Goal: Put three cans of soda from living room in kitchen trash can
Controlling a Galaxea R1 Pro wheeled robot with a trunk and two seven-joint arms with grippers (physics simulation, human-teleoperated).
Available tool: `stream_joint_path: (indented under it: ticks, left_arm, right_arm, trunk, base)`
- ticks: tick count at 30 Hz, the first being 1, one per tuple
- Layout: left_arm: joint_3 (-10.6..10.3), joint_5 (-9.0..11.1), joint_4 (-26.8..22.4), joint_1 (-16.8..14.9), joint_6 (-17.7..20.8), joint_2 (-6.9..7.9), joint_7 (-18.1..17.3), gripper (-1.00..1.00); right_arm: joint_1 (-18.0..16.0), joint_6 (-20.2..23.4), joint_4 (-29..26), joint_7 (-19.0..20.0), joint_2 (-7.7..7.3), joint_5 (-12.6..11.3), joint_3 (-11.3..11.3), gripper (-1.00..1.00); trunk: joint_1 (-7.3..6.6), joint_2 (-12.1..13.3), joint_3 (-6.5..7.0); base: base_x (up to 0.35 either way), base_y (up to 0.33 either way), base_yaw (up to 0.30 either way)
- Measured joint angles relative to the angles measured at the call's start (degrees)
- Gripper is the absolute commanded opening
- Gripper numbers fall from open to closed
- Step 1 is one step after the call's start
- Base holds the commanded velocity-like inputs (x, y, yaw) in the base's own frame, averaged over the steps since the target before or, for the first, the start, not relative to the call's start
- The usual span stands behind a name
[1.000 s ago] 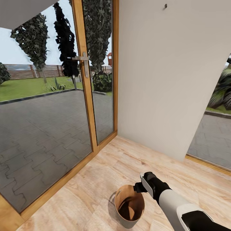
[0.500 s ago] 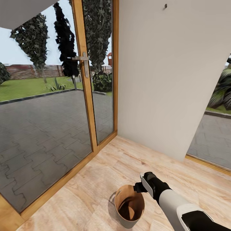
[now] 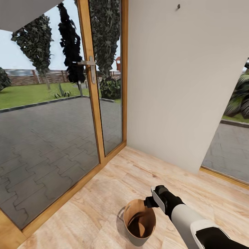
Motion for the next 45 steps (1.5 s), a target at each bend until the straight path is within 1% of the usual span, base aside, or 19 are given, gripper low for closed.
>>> stream_joint_path:
  ticks: [45]
  left_arm:
    - [0.00,0.00,0.00,0.00,0.00,0.00,-0.08,1.00]
  right_arm:
    - [0.00,0.00,0.00,-0.08,0.06,0.00,0.09,1.00]
  trunk:
    - [0.00,0.00,0.00]
  base:
    - [0.000,0.000,0.000]
